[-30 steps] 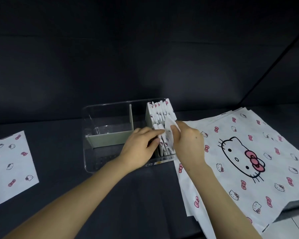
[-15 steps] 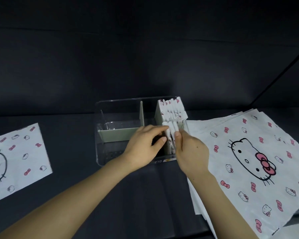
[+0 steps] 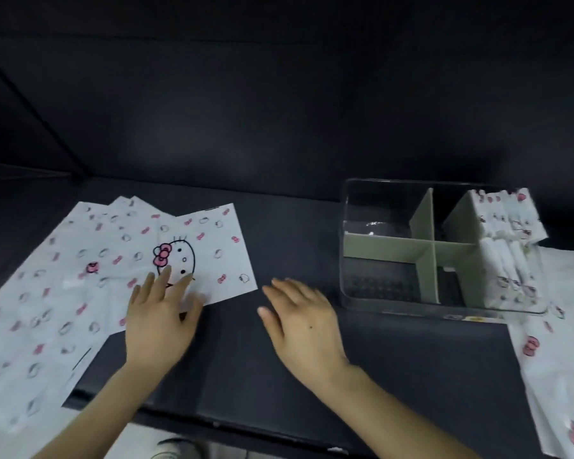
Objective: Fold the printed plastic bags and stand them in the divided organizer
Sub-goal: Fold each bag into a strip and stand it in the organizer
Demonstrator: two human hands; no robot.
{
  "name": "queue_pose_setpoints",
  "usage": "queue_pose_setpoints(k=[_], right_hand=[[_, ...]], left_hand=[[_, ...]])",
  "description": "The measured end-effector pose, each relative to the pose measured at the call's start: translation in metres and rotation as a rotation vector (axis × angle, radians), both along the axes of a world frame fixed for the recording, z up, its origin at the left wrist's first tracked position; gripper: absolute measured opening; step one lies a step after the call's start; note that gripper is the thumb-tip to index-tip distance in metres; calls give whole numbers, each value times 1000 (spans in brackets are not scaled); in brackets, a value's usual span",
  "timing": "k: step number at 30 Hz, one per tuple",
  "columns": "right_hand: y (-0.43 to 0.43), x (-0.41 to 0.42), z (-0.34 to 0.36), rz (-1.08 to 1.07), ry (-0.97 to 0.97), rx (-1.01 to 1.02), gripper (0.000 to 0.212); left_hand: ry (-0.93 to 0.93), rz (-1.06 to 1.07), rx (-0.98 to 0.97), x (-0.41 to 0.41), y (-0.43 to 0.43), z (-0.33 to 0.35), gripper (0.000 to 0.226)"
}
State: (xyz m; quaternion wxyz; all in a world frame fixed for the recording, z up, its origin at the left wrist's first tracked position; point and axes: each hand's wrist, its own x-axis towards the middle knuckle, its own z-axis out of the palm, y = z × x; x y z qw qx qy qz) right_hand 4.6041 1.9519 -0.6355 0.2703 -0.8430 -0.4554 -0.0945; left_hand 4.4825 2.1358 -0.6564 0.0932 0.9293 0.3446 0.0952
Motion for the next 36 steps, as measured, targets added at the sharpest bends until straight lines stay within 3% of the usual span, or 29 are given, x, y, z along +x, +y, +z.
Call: queue_pose_setpoints(k=[3,6,13,15,19,22,24,27,30,36], right_hand=[[33,-1,-22,55,-4,-166,35],[56,8,-36,79,21,-224,40],[52,11,-46,210,-95,-21,8],[38,2,-44,221,-82,16,17],[8,-12,-21,162,142,-75,32],[6,-11,15,152,613,-180,23],[10,-5,35,139,870,-136,24],[17,6,65,128,1017,16,19],[15,20,78,147,1065,90,43],[1,31,52,103,1186,65,77]], left_hand=[[70,-13,-45,-15,2,-24,73],[37,-83,-74,-23,5,-35,72],[-85,-262,-164,-29,12,-34,63],[-126,-322,-220,-33,11,-35,65],[-231,-421,-304,-37,-2,-31,58],[-344,-465,-354,-37,-15,-29,46],[-405,-372,-577,-32,-22,-19,55],[-393,-84,-956,-26,-21,-4,62],[-498,100,-1027,-17,-18,4,30],[-606,410,-1115,-5,-9,8,21]])
